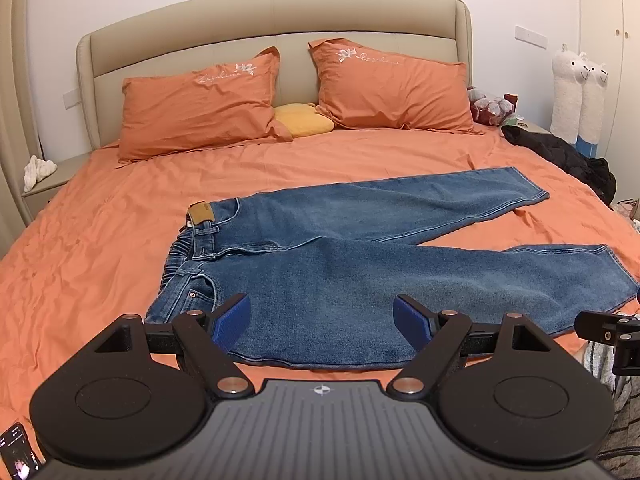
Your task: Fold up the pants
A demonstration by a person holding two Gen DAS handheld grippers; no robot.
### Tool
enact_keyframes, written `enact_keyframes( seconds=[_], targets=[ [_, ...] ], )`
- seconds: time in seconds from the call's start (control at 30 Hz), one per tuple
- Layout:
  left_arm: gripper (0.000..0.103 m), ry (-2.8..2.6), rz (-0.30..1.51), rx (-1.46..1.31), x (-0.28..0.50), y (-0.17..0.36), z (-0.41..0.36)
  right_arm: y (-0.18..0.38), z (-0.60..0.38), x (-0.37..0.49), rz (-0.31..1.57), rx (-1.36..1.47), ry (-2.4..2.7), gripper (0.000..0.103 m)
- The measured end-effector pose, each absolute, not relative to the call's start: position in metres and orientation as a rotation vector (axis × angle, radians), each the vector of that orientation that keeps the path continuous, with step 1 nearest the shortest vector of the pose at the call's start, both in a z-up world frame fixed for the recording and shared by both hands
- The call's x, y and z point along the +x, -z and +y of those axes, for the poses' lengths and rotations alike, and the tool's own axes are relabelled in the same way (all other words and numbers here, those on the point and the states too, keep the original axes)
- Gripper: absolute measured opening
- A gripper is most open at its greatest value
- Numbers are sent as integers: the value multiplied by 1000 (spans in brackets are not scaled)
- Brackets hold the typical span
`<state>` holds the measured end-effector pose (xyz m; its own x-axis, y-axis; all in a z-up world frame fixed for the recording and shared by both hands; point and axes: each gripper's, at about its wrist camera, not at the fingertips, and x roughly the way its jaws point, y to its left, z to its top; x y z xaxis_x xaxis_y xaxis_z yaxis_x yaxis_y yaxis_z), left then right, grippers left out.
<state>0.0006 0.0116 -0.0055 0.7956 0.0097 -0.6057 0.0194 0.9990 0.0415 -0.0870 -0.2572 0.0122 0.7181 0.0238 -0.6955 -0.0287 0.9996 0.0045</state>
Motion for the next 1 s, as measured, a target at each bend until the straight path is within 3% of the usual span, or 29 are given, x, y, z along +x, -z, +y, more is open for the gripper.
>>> enact_keyframes(
  seconds=[1.0],
  targets=[
    [94,15,684,47,5,9,5,-13,-264,-90,785,14,11,97]
  ],
)
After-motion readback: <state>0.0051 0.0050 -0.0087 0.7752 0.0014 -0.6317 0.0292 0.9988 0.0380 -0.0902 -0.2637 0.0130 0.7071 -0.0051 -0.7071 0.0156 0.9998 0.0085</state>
